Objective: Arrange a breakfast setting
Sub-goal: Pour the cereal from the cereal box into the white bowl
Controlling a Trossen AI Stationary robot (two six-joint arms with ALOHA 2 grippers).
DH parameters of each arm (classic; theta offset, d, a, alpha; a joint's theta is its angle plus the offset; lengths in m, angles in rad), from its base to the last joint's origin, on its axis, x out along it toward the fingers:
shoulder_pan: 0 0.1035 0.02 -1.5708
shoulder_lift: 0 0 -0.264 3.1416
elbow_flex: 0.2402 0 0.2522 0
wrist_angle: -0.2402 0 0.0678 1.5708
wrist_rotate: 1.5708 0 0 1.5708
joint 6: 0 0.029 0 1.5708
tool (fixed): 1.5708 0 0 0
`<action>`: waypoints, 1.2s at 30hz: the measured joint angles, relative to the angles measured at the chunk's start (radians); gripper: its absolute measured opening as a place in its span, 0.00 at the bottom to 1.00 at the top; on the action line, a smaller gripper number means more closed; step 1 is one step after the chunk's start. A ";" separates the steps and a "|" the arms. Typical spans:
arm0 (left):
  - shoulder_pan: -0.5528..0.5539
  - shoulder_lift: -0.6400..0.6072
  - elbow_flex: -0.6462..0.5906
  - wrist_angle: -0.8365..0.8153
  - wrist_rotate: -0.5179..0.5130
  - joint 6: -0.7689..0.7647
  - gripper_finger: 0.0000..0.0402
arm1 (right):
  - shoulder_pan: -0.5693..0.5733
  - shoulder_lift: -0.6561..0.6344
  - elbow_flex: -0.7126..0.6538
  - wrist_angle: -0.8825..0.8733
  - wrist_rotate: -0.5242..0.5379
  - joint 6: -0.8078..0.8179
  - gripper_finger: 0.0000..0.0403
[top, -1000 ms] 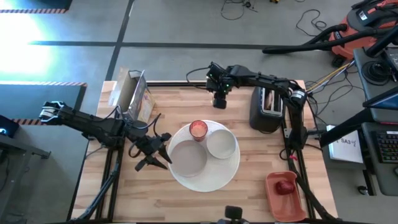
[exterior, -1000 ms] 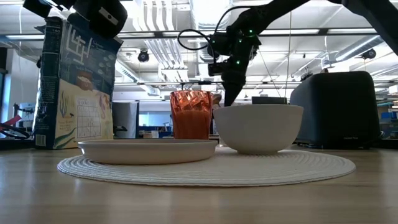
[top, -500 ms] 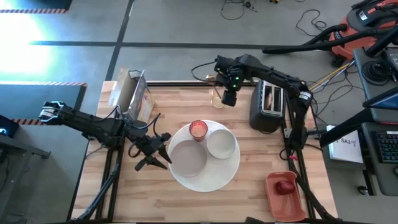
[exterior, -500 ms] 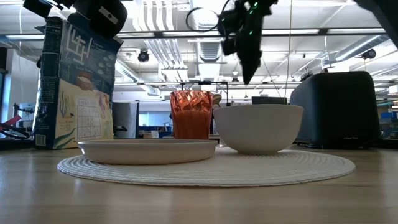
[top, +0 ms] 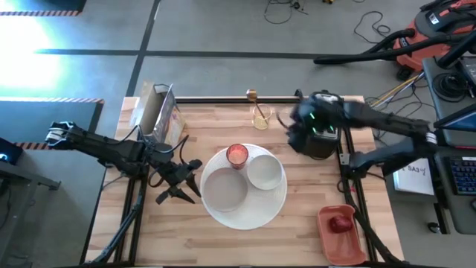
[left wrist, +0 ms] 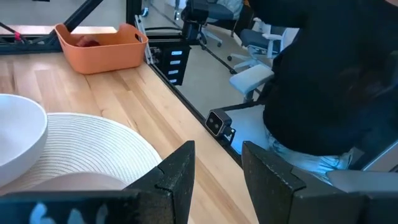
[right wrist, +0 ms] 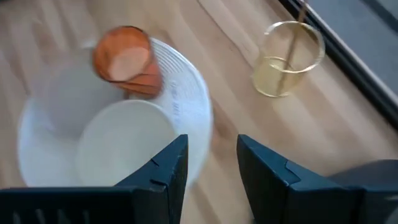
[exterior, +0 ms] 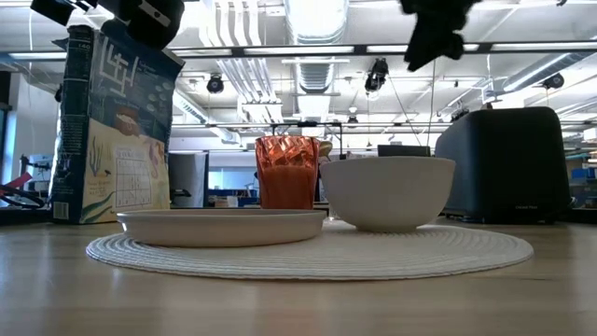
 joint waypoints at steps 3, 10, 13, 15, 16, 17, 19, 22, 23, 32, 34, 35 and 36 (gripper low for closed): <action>0.000 0.004 0.000 0.004 -0.001 0.000 0.29 | 0.127 -0.108 -0.151 0.144 0.083 0.097 0.32; 0.000 0.023 0.000 0.040 -0.048 0.009 0.29 | 0.325 -0.200 -0.393 0.457 0.212 0.151 0.32; 0.000 0.022 0.000 0.057 -0.072 0.027 0.29 | 0.367 -0.192 -0.455 0.525 0.245 0.151 0.32; 0.000 0.020 0.000 0.060 -0.072 0.034 0.29 | 0.387 -0.183 -0.498 0.551 0.262 0.151 0.32; 0.000 0.018 0.000 0.060 -0.067 0.034 0.29 | 0.397 -0.175 -0.520 0.567 0.271 0.154 0.32; 0.001 0.014 0.000 0.060 -0.054 0.033 0.29 | 0.406 -0.168 -0.543 0.591 0.278 0.160 0.32; 0.001 0.003 0.000 0.060 -0.043 0.035 0.29 | 0.420 -0.152 -0.593 0.655 0.279 0.166 0.32; 0.002 -0.020 -0.001 0.040 -0.037 0.037 0.29 | 0.434 -0.127 -0.664 0.785 0.279 0.174 0.32; 0.002 -0.026 -0.001 0.031 -0.037 0.038 0.29 | 0.437 -0.117 -0.686 0.827 0.279 0.175 0.32; 0.002 -0.039 -0.001 0.001 -0.033 0.062 0.29 | 0.453 -0.082 -0.849 1.094 0.289 0.137 0.32; 0.002 -0.039 -0.001 0.001 -0.033 0.062 0.29 | 0.453 -0.100 -0.882 1.128 0.314 0.104 0.32; 0.002 -0.039 -0.001 0.001 -0.033 0.062 0.29 | 0.453 -0.115 -0.900 1.140 0.329 0.090 0.32; 0.002 -0.039 -0.001 0.001 -0.034 0.061 0.29 | 0.452 -0.135 -0.919 1.158 0.338 0.076 0.32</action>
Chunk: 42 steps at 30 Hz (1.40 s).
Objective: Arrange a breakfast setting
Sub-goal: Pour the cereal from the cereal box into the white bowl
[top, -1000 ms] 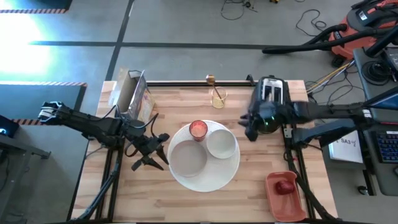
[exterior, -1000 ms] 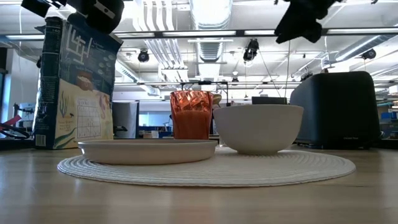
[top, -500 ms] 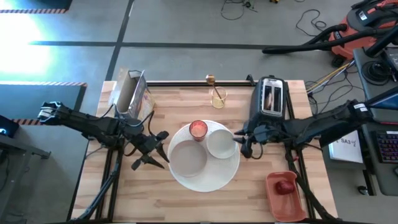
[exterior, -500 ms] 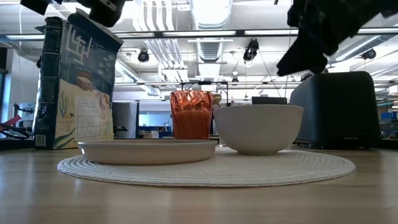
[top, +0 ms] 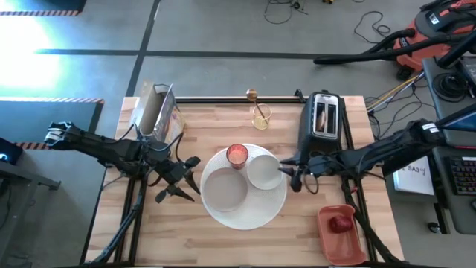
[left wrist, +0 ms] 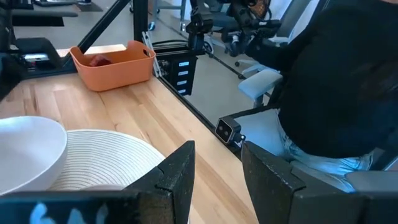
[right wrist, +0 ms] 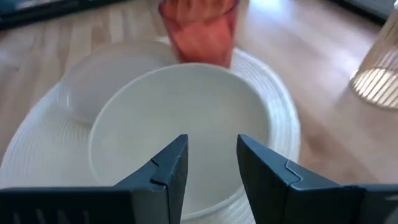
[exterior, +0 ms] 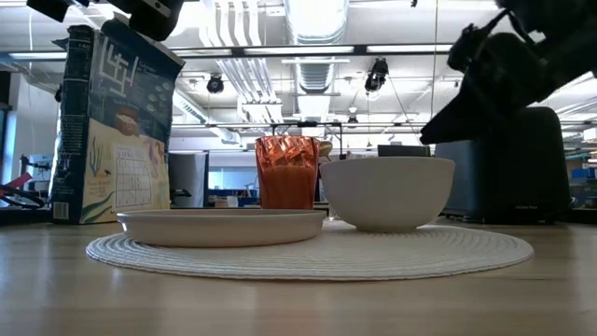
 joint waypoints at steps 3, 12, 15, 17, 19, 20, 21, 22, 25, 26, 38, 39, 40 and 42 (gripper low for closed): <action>0.000 0.007 0.000 0.010 -0.001 -0.014 0.29 | 0.000 -0.095 -0.051 0.020 0.023 -0.037 0.32; 0.000 0.028 0.000 0.047 -0.020 -0.024 0.29 | 0.001 -0.433 -0.184 0.023 0.053 -0.072 0.32; 0.000 0.036 0.000 0.057 -0.029 -0.024 0.29 | 0.000 -0.509 -0.206 0.023 0.060 -0.092 0.32; 0.000 0.041 0.000 0.062 -0.036 -0.025 0.29 | 0.000 -0.539 -0.218 0.024 0.061 -0.105 0.32; 0.000 0.042 0.000 0.070 -0.037 -0.025 0.29 | 0.000 -0.558 -0.228 0.024 0.061 -0.112 0.32; 0.000 0.042 0.000 0.073 -0.037 -0.025 0.29 | 0.000 -0.563 -0.230 0.023 0.060 -0.111 0.32; 0.000 0.042 0.000 0.075 -0.037 -0.025 0.29 | 0.000 -0.565 -0.231 0.022 0.061 -0.111 0.32; 0.000 0.042 0.000 0.075 -0.037 -0.025 0.29 | 0.000 -0.565 -0.231 0.022 0.061 -0.107 0.32; 0.000 0.042 0.000 0.076 -0.039 -0.025 0.29 | 0.000 -0.562 -0.231 0.019 0.059 -0.100 0.32; 0.000 0.042 0.000 0.076 -0.042 -0.025 0.29 | 0.000 -0.559 -0.231 0.018 0.056 -0.099 0.32; 0.000 0.042 0.000 0.083 -0.050 -0.025 0.29 | 0.000 -0.553 -0.233 0.011 -0.138 0.054 0.32; 0.000 0.042 0.000 0.083 -0.064 -0.025 0.29 | 0.000 -0.553 -0.233 0.009 -0.141 0.052 0.32; 0.000 0.042 0.000 0.083 -0.071 -0.025 0.29 | 0.000 -0.553 -0.233 0.005 -0.147 0.051 0.32; 0.000 0.042 0.000 0.082 -0.074 -0.025 0.29 | 0.000 -0.552 -0.233 -0.006 -0.170 0.051 0.32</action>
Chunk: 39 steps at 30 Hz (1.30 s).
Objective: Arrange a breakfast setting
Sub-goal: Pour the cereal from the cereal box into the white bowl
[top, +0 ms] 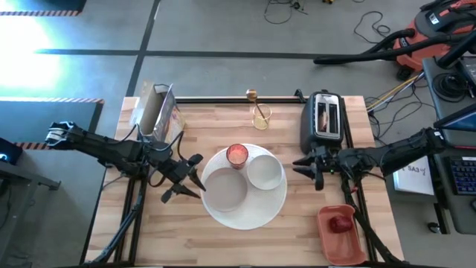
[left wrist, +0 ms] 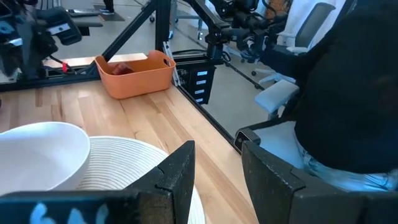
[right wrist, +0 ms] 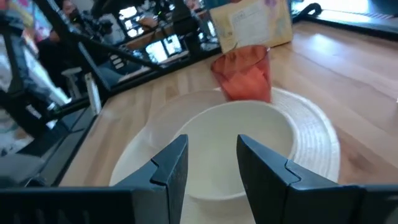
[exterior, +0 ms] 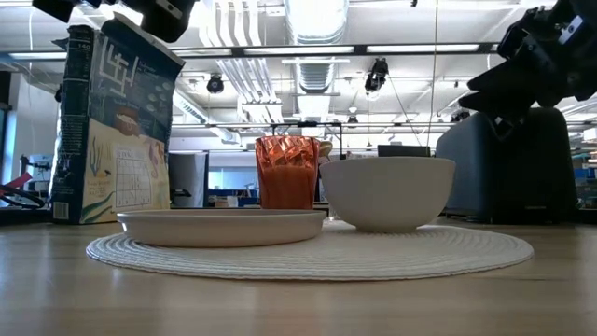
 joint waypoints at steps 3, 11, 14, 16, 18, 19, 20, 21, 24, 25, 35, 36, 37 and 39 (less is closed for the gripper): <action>0.000 0.000 0.000 0.000 0.000 -0.001 0.29 | 0.000 0.000 0.000 -0.022 -0.002 0.016 0.32; 0.000 0.000 0.000 -0.001 0.001 -0.018 0.29 | 0.000 0.000 0.000 -0.024 -0.003 0.024 0.32; 0.000 0.000 0.000 0.000 0.001 -0.019 0.29 | 0.000 0.000 0.000 -0.024 -0.004 0.025 0.32; 0.000 0.002 0.000 0.007 -0.025 -0.032 0.29 | 0.000 0.000 0.000 -0.024 -0.004 0.025 0.32; 0.000 0.006 0.001 0.019 -0.092 -0.065 0.29 | 0.000 0.000 0.000 -0.024 -0.004 0.026 0.32; 0.000 0.010 0.001 0.020 -0.130 -0.088 0.29 | 0.000 0.000 0.000 -0.024 -0.004 0.026 0.32; 0.000 0.017 0.001 0.027 -0.167 -0.106 0.29 | 0.000 0.000 0.000 -0.024 -0.004 0.026 0.32; 0.000 0.025 0.001 0.033 -0.197 -0.121 0.29 | 0.000 0.000 0.000 -0.024 -0.005 0.026 0.32; 0.000 0.071 0.001 0.071 -0.235 -0.189 0.29 | 0.000 0.000 0.000 -0.024 -0.004 0.026 0.32; 0.000 0.088 0.001 0.091 -0.249 -0.224 0.29 | 0.000 0.000 0.000 -0.025 -0.004 0.026 0.32; 0.000 0.189 0.039 -0.054 -0.468 -0.586 0.29 | 0.000 0.000 0.000 -0.025 -0.004 0.026 0.32; 0.000 0.190 0.045 -0.098 -0.434 -0.619 0.29 | 0.000 0.000 0.000 -0.025 -0.004 0.026 0.32; 0.000 0.190 0.053 -0.146 -0.400 -0.652 0.29 | 0.000 0.000 0.000 -0.025 -0.004 0.026 0.32; 0.000 0.185 0.067 -0.238 -0.338 -0.723 0.29 | 0.000 0.000 0.000 -0.025 -0.004 0.026 0.32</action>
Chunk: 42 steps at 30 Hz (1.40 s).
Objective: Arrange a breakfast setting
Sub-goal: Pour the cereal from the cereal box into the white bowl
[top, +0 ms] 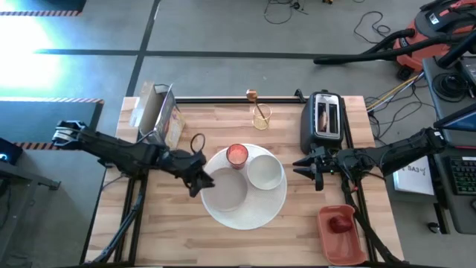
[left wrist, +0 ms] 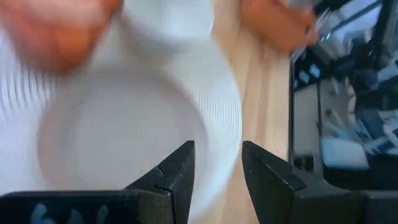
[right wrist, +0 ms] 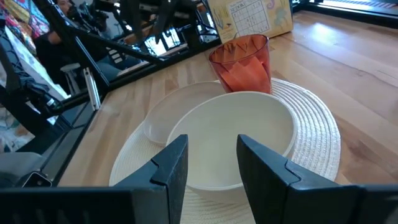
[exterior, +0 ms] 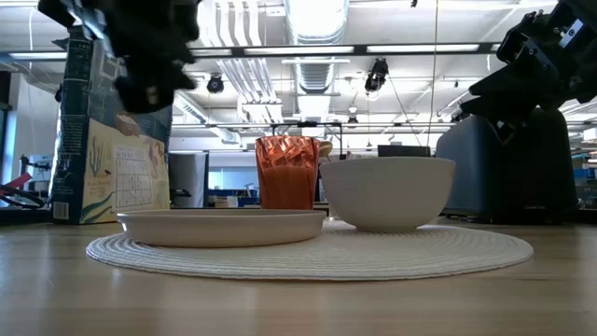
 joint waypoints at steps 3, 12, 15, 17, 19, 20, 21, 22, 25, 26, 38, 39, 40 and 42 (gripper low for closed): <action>-0.007 -0.018 0.033 -0.168 0.056 -0.102 0.29 | 0.000 0.000 0.000 0.000 0.000 0.000 0.32; -0.031 -0.019 0.234 -0.890 0.087 -0.241 0.29 | 0.000 0.000 0.000 0.000 0.000 0.000 0.32; -0.031 -0.018 0.302 -1.048 0.040 -0.275 0.29 | 0.000 0.000 0.000 0.000 0.000 0.000 0.32; -0.031 -0.019 0.335 -1.122 -0.024 -0.304 0.29 | 0.000 0.000 0.000 0.000 0.000 0.000 0.32; -0.036 -0.019 0.356 -1.190 -0.095 -0.351 0.29 | 0.000 0.000 0.001 0.000 0.000 0.000 0.32; -0.037 -0.020 0.363 -1.216 -0.125 -0.376 0.29 | 0.000 0.000 0.001 0.000 0.000 0.000 0.32; -0.038 -0.021 0.365 -1.233 -0.148 -0.395 0.29 | 0.000 0.000 0.001 0.000 0.000 0.000 0.32; -0.039 -0.022 0.365 -1.245 -0.155 -0.407 0.29 | 0.000 0.000 0.002 0.000 0.000 0.000 0.32; -0.039 -0.023 0.364 -1.250 -0.147 -0.427 0.29 | 0.000 0.000 0.002 0.000 0.000 0.000 0.32; -0.040 -0.023 0.364 -1.260 -0.146 -0.437 0.29 | 0.000 0.000 0.002 0.000 0.000 0.000 0.32; -0.085 -0.040 0.340 -1.322 -0.181 -0.547 0.33 | 0.000 0.000 0.002 0.000 0.000 0.000 0.32; -0.090 -0.043 0.337 -1.322 -0.185 -0.549 0.35 | 0.000 0.000 0.002 0.000 0.000 0.000 0.32; -0.096 -0.046 0.334 -1.322 -0.186 -0.548 0.37 | 0.000 0.000 0.002 0.000 0.000 0.000 0.32; -0.103 -0.048 0.326 -1.323 -0.197 -0.542 0.41 | 0.000 0.000 0.002 0.000 0.000 0.000 0.32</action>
